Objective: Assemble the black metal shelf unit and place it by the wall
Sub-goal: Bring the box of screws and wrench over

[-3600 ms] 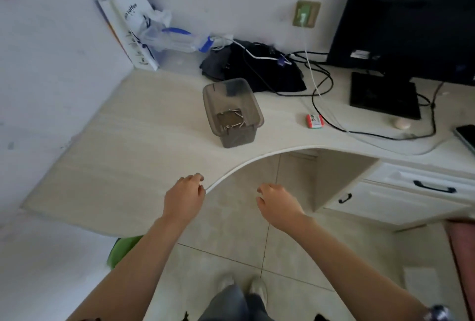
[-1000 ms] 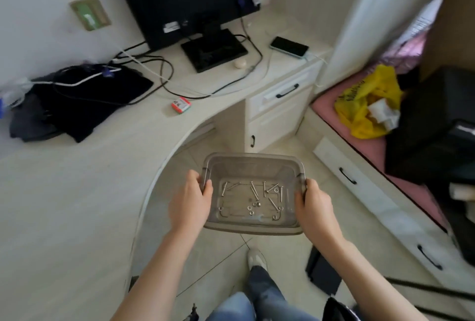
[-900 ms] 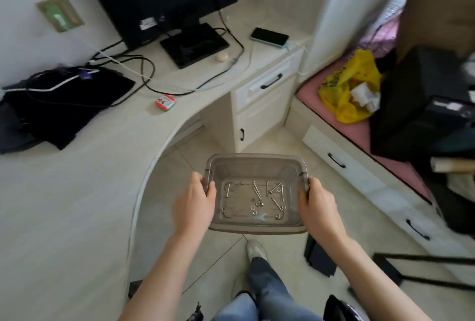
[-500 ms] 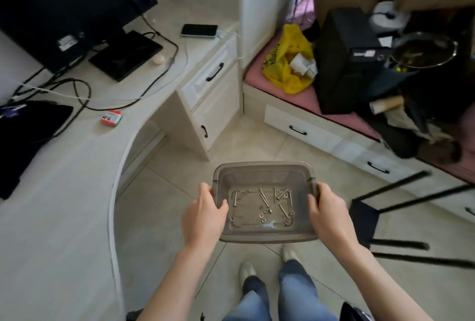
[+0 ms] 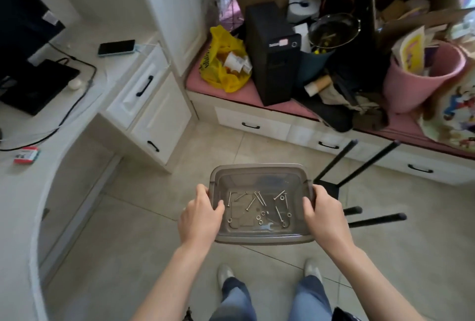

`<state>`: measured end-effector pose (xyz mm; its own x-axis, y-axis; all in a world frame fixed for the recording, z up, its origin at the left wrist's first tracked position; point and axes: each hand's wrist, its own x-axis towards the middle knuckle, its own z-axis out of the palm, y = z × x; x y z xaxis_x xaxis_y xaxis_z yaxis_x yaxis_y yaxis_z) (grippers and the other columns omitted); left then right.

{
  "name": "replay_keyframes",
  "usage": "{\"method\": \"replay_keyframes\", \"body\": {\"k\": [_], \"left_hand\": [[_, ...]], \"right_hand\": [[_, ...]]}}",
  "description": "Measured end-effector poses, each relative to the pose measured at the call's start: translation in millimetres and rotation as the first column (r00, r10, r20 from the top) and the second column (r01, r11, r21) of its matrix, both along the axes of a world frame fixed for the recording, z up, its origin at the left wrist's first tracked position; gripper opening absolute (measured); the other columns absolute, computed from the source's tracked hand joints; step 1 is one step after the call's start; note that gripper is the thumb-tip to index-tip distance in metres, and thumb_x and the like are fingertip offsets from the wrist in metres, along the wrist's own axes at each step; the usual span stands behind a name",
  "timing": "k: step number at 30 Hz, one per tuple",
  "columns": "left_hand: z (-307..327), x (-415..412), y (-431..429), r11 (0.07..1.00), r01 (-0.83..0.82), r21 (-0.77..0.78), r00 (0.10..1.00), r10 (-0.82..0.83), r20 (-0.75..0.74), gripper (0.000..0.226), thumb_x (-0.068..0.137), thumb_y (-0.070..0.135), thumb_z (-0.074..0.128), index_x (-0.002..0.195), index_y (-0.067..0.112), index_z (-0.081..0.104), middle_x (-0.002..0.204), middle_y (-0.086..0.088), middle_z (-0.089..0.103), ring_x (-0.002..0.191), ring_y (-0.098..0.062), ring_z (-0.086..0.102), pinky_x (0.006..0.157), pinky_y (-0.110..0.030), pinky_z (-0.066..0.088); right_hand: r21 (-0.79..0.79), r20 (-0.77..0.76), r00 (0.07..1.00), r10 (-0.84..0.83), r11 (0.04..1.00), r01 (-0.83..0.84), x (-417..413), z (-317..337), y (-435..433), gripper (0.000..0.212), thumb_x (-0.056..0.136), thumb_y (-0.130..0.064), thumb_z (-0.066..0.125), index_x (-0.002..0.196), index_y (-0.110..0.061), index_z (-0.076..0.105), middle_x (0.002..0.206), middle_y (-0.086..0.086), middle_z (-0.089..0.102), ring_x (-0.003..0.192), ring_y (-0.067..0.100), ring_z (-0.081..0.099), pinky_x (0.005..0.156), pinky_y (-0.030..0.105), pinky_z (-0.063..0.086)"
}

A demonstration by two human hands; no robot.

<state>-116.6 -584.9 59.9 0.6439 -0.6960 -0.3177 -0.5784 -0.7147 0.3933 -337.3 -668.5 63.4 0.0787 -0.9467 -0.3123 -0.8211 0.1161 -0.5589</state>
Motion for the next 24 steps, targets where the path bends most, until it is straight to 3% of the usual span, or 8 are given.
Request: {"method": "replay_keyframes", "body": {"k": [5, 10, 16, 20, 24], "left_hand": [[-11, -98, -36, 1.000, 0.008, 0.014, 1.000, -0.007, -0.009, 0.029, 0.098, 0.037, 0.058, 0.114, 0.016, 0.046, 0.109, -0.015, 0.069, 0.103, -0.039, 0.064, 0.077, -0.040, 0.045], [-20, -188, -71, 0.999, 0.045, 0.002, 0.999, -0.044, -0.023, 0.030, 0.099, 0.041, 0.056, 0.111, 0.016, 0.047, 0.106, -0.016, 0.070, 0.100, -0.040, 0.064, 0.072, -0.038, 0.039], [-27, -261, -112, 0.988, 0.157, -0.001, 0.987, -0.157, -0.040, 0.028, 0.101, 0.040, 0.054, 0.109, 0.014, 0.048, 0.101, -0.014, 0.070, 0.099, -0.040, 0.064, 0.071, -0.037, 0.037], [-37, -293, -135, 0.970, 0.242, 0.031, 0.965, -0.238, -0.107, 0.026, 0.101, 0.039, 0.053, 0.110, 0.015, 0.047, 0.091, -0.004, 0.059, 0.098, -0.037, 0.062, 0.072, -0.036, 0.037], [-57, -321, -153, 0.940, 0.339, 0.045, 0.926, -0.325, -0.193, 0.026, 0.099, 0.040, 0.056, 0.104, 0.018, 0.046, 0.094, -0.006, 0.064, 0.090, -0.033, 0.059, 0.072, -0.036, 0.039]], "right_hand": [[0.013, 0.010, 1.000, 0.018, 1.000, -0.018, -103, -9, -36, 0.021, 0.097, -0.020, 0.053, 0.115, -0.012, 0.057, 0.097, 0.010, 0.069, 0.093, 0.035, 0.063, 0.075, 0.041, 0.050], [0.001, 0.003, 1.000, -0.009, 1.000, 0.009, -196, -13, -67, 0.004, 0.097, -0.017, 0.054, 0.098, -0.014, 0.053, 0.090, 0.010, 0.067, 0.089, 0.036, 0.061, 0.068, 0.038, 0.045], [0.001, -0.024, 0.994, -0.108, 0.994, 0.108, -277, -20, -87, 0.020, 0.098, -0.018, 0.052, 0.116, -0.011, 0.056, 0.100, 0.010, 0.068, 0.096, 0.036, 0.062, 0.070, 0.038, 0.046], [-0.003, -0.076, 0.978, -0.194, 0.981, 0.194, -313, -30, -94, 0.036, 0.100, -0.019, 0.050, 0.134, -0.008, 0.051, 0.124, 0.011, 0.064, 0.114, 0.034, 0.059, 0.085, 0.039, 0.047], [-0.014, -0.125, 0.944, -0.306, 0.952, 0.306, -346, -47, -94, 0.038, 0.100, -0.019, 0.050, 0.136, -0.007, 0.051, 0.131, 0.010, 0.060, 0.118, 0.031, 0.057, 0.091, 0.038, 0.046]]}}
